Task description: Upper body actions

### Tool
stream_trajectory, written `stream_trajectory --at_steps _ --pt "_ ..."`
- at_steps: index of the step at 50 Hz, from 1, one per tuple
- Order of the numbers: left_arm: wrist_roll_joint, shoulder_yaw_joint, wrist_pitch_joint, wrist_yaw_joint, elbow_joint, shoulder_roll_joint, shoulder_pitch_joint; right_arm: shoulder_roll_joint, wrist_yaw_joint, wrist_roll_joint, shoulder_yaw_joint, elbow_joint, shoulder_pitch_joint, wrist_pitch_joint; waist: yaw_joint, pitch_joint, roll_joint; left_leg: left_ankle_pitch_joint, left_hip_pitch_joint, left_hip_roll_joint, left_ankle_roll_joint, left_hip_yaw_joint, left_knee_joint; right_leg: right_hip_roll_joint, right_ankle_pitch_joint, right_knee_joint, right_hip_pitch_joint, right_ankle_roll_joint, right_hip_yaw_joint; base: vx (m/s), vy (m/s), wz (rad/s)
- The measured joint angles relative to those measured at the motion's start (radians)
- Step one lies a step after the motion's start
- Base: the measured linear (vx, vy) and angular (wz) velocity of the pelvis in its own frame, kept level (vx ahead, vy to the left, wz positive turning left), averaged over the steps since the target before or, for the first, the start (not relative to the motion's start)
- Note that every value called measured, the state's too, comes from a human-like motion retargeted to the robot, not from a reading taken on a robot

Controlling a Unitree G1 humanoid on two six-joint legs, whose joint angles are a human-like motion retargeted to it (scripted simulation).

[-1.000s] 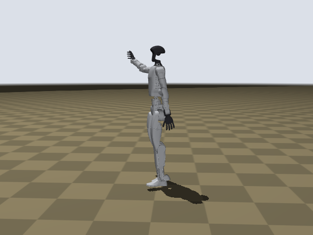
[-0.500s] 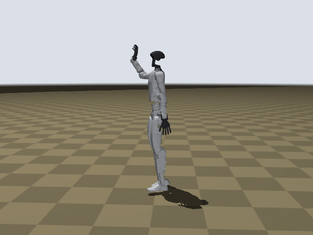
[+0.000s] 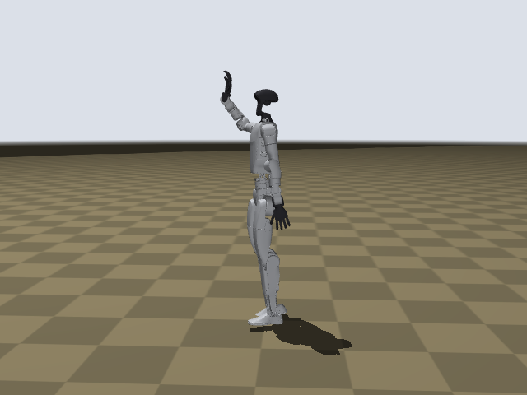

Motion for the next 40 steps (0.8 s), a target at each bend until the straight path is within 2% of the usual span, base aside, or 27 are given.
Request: stream_trajectory --at_steps 5,7,8,10,12,15,16,17,18,21,24,25,27,30,33,37,40 --pt "-0.001 0.012 0.005 0.004 -0.014 0.034 0.009 0.161 0.293 0.454 -0.538 0.524 0.282 -0.011 0.004 -0.001 -0.05 0.003 -0.006 -0.001 -0.001 -0.012 0.003 -0.001 0.0 -0.005 0.006 0.002 -0.017 0.0 -0.07 0.1" --pt "-0.011 0.02 0.002 0.006 -0.025 0.041 0.013 0.157 0.439 0.598 -0.671 0.709 0.307 0.035 0.004 -0.003 -0.061 0.004 -0.009 0.002 -0.001 -0.014 0.004 0.001 0.001 -0.007 0.005 0.003 -0.022 0.1 -0.01 0.06" --pt "-0.016 0.029 0.001 0.007 -0.034 0.04 0.016 0.147 0.529 0.693 -0.764 0.835 0.32 0.092 0.004 -0.002 -0.064 0.004 -0.012 0.004 -0.002 -0.016 0.005 0.003 0.001 -0.007 0.005 0.003 -0.027 0.07 -0.03 0.03" --pt "-0.023 0.042 -0.001 0.009 -0.048 0.031 0.019 0.131 0.612 0.857 -0.92 1.0 0.361 0.144 0.005 0.002 -0.063 0.004 -0.012 0.007 -0.002 -0.021 0.007 0.005 0.001 -0.007 0.005 0.004 -0.032 0.0 0.0 0.0" --pt "-0.034 0.049 -0.002 0.014 -0.054 0.024 0.018 0.136 0.607 1.064 -1.059 1.074 0.431 0.08 0.006 0.004 -0.061 0.002 -0.013 0.008 -0.002 -0.026 0.006 0.008 0.001 -0.008 0.003 0.004 -0.036 0.0 0.0 0.0" --pt "-0.051 0.032 -0.001 0.006 -0.053 0.032 0.016 0.2 0.423 1.325 -1.194 1.024 0.556 -0.187 0.031 0.007 -0.066 -0.003 -0.004 0.007 0.0 -0.023 0.006 0.011 0.003 -0.007 0.001 0.0 -0.028 0.01 0.06 -0.26" --pt "-0.047 0.027 0.0 0.0 -0.05 0.038 0.018 0.228 0.347 1.314 -1.191 0.971 0.573 -0.27 0.044 0.01 -0.071 -0.005 0.001 0.006 -0.001 -0.017 0.007 0.01 0.004 -0.006 0.002 -0.003 -0.019 0.01 0.05 -0.51" --pt "-0.044 0.023 0.002 -0.004 -0.047 0.044 0.018 0.255 0.277 1.29 -1.178 0.911 0.586 -0.335 0.056 0.013 -0.076 -0.007 0.006 0.005 -0.001 -0.011 0.009 0.01 0.005 -0.005 0.004 -0.005 -0.011 -0.01 0.04 -0.53" --pt "-0.04 0.019 0.004 -0.003 -0.043 0.049 0.018 0.28 0.22 1.241 -1.146 0.834 0.588 -0.362 0.066 0.016 -0.08 -0.008 0.011 0.005 -0.002 -0.005 0.01 0.009 0.007 -0.003 0.005 -0.007 -0.001 -0.03 0.04 -0.47" --pt "-0.042 0.009 0.005 0.001 -0.033 0.059 0.016 0.317 0.16 1.11 -1.005 0.591 0.565 -0.35 0.08 0.025 -0.082 -0.01 0.024 0.002 -0.001 0.009 0.009 0.005 0.01 0.002 0.008 -0.009 0.017 -0.06 0.02 -0.25" --pt "-0.042 0.007 0.006 -0.003 -0.025 0.064 0.007 0.261 0.13 0.878 -0.825 0.311 0.542 -0.305 0.071 0.031 -0.077 -0.007 0.026 -0.001 0.001 0.017 0.006 -0.001 0.012 0.003 0.009 -0.009 0.017 -0.07 0.01 0.07" --pt "-0.042 0.007 0.006 -0.003 -0.024 0.064 0.005 0.232 0.114 0.798 -0.781 0.243 0.537 -0.281 0.068 0.031 -0.074 -0.006 0.024 -0.002 0.002 0.017 0.005 -0.003 0.012 0.003 0.009 -0.009 0.016 -0.09 -0.03 0.17" --pt "-0.045 0.006 0.008 0.002 -0.023 0.068 -0.007 0.111 0.057 0.512 -0.671 0.035 0.517 -0.148 0.061 0.034 -0.071 -0.002 0.019 -0.005 0.003 0.017 0.004 -0.007 0.012 0.003 0.006 -0.008 0.013 -0.08 -0.01 0.2" --pt "-0.054 0.005 0.007 0.009 -0.03 0.077 -0.019 -0.075 0.005 0.191 -0.534 -0.224 0.474 0.01 0.056 0.038 -0.073 0.001 0.01 -0.007 0.003 0.014 0.005 -0.012 0.013 0.005 0.001 -0.008 0.014 -0.06 -0.01 0.15" --pt "-0.063 -0.008 0.006 0.014 -0.032 0.105 -0.035 -0.259 0.014 -0.065 -0.409 -0.516 0.406 0.096 0.063 0.039 -0.089 0.004 0.003 -0.009 0.002 0.013 0.006 -0.016 0.013 0.005 -0.003 -0.009 0.014 -0.02 -0.01 0.04" --pt "-0.065 -0.042 0.008 0.016 -0.027 0.168 -0.067 -0.412 0.019 -0.305 -0.323 -0.906 0.366 0.08 0.087 0.056 -0.136 0.004 0.011 -0.011 0.0 0.016 0.008 -0.018 0.013 0.007 0.004 -0.012 0.02 0.0 0.0 0.0" --pt "-0.059 -0.07 0.009 0.016 -0.031 0.199 -0.095 -0.44 -0.014 -0.45 -0.314 -1.113 0.382 -0.022 0.119 0.087 -0.163 0.002 0.033 -0.011 0.0 0.021 0.01 -0.017 0.013 0.011 0.02 -0.015 0.031 0.0 0.01 -0.14"
